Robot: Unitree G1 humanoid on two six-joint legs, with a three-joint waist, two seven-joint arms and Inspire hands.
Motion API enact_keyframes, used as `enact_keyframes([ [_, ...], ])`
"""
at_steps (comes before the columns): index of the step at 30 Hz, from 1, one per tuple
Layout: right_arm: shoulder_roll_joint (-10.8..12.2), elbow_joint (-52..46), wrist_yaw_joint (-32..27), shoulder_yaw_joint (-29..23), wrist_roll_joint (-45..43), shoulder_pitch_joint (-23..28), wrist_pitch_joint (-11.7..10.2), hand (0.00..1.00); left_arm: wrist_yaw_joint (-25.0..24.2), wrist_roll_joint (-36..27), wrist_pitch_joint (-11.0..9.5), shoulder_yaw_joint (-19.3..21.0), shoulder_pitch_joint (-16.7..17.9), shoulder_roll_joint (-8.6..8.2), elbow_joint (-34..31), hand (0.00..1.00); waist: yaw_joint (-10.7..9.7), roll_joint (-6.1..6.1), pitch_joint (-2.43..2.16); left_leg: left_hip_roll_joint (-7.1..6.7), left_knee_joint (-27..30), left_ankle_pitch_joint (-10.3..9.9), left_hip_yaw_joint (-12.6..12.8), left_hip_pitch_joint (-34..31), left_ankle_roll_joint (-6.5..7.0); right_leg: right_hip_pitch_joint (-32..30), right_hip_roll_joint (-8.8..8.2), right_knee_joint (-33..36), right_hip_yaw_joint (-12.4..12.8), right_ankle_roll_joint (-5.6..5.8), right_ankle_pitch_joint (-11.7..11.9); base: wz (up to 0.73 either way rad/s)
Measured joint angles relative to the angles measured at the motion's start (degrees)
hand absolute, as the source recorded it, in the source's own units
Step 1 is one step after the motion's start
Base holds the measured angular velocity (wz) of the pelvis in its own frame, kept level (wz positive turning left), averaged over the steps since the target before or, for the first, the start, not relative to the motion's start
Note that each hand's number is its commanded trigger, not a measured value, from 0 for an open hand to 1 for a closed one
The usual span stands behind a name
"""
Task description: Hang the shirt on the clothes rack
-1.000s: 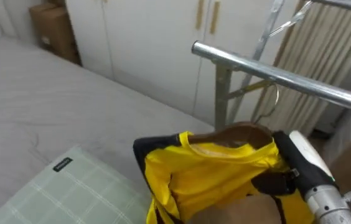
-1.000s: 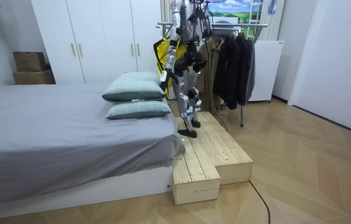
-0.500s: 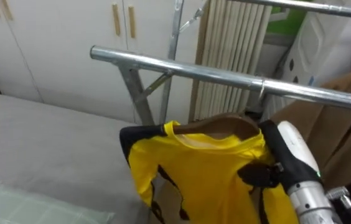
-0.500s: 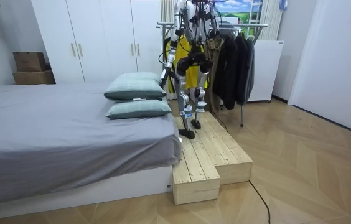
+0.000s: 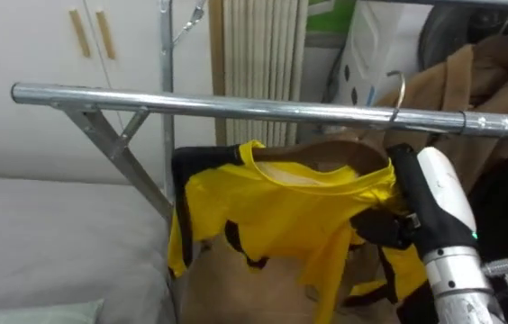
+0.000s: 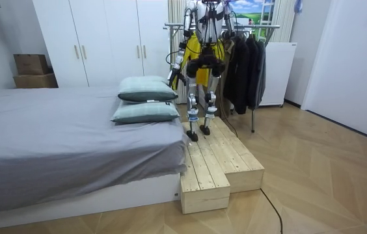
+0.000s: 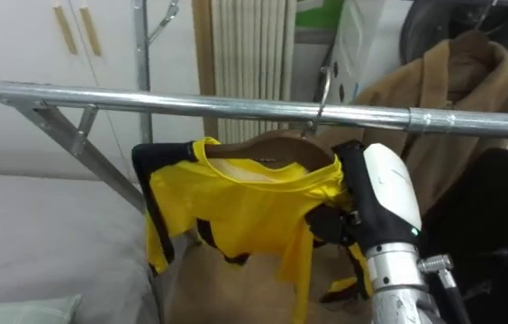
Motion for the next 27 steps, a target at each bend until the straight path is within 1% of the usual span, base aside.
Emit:
enact_keyframes([
  [8,-1.23,0.00,-2.37,-0.10,0.05,-0.09,-0.07,1.00,0.12,-0.61,-0.05,-0.09,-0.05,0.04,-0.16,0.00,-0.07,0.15,-0.15,0.14,-0.06,-0.03,0.05,-0.29,0.02,0.06,0.07,-0.15,0.10,0.10,0.40,0.00],
  [12,-1.47,-0.04,-2.90,-0.09,0.24,-0.10,-0.06,1.00,0.13,-0.61,-0.05,-0.12,-0.04,0.04,-0.20,0.00,-0.05,0.25,-0.39,0.29,-0.20,0.03,0.11,-0.24,-0.04,0.26,0.25,-0.99,0.13,0.03,1.20,0.00],
  [14,-1.85,-0.04,-2.90,0.00,0.30,-0.10,-0.01,1.00,0.12,-0.61,-0.05,-0.26,0.01,0.03,-0.14,0.00,0.25,0.28,-0.42,0.28,-0.49,0.07,0.16,0.11,-0.06,0.71,0.27,-1.06,0.13,-0.10,1.29,0.00],
  [15,-2.16,-0.17,-2.89,0.15,0.60,-0.10,0.05,1.00,0.13,-0.61,-0.05,-0.59,0.15,0.03,-0.14,0.00,0.61,0.35,-0.72,0.29,-0.72,0.12,0.16,0.33,-0.10,0.96,0.29,-1.33,0.13,-0.10,1.30,0.00],
  [16,-2.49,-0.67,-2.87,0.26,1.01,-0.10,0.12,1.00,0.13,-0.60,-0.05,-1.20,0.16,0.04,-0.15,0.00,1.14,0.48,-0.81,0.43,-0.85,0.13,0.16,0.65,-0.13,1.45,0.41,-2.01,0.14,-0.05,1.54,0.00],
  [19,-2.55,-1.98,-2.77,0.46,1.49,-0.16,0.10,1.00,0.15,-0.54,-0.05,-1.20,0.18,0.03,-0.18,0.00,1.90,0.63,-0.93,0.67,-1.37,0.19,0.05,1.54,-0.22,2.80,0.67,-3.42,0.13,-0.14,2.00,0.00],
  [21,-2.66,-1.98,-2.66,0.41,2.34,-0.23,0.06,1.00,0.15,-0.53,-0.04,-1.11,0.30,0.04,-0.18,0.00,1.94,0.70,-0.95,0.68,-2.00,0.36,-0.01,2.15,-0.31,3.50,0.70,-4.02,0.12,-0.17,2.20,0.00],
  [22,-2.99,-1.75,-2.21,0.43,2.87,-0.45,0.05,1.00,0.14,-0.53,-0.04,-1.13,0.29,0.04,-0.18,0.00,1.85,0.75,-0.95,0.69,-1.97,0.39,-0.02,2.16,-0.31,3.54,0.69,-4.04,0.11,-0.51,2.46,0.00],
  [24,-3.84,-0.90,-0.64,0.40,4.16,-1.10,0.05,1.00,0.06,-0.52,-0.04,-1.17,0.29,0.04,-0.19,0.00,1.68,0.76,-0.95,0.67,-1.94,0.45,0.00,2.18,-0.28,3.56,0.66,-4.06,0.11,-0.73,2.66,0.00],
  [26,-4.33,-0.62,1.60,0.32,5.97,-1.22,0.16,1.00,-0.07,-0.52,-0.04,-1.19,0.29,0.04,-0.19,0.00,1.67,0.72,-0.94,0.63,-1.93,0.51,-0.02,2.21,-0.23,3.56,0.62,-4.02,0.11,-0.72,2.65,0.00],
  [27,-4.77,0.00,3.59,0.33,8.03,-1.40,0.16,1.00,-0.12,-0.50,-0.06,-1.13,0.28,0.08,-0.20,0.00,1.67,0.59,-0.90,0.59,-1.92,0.58,-0.06,2.19,-0.20,3.56,0.58,-4.08,0.11,-0.36,2.44,0.00],
])
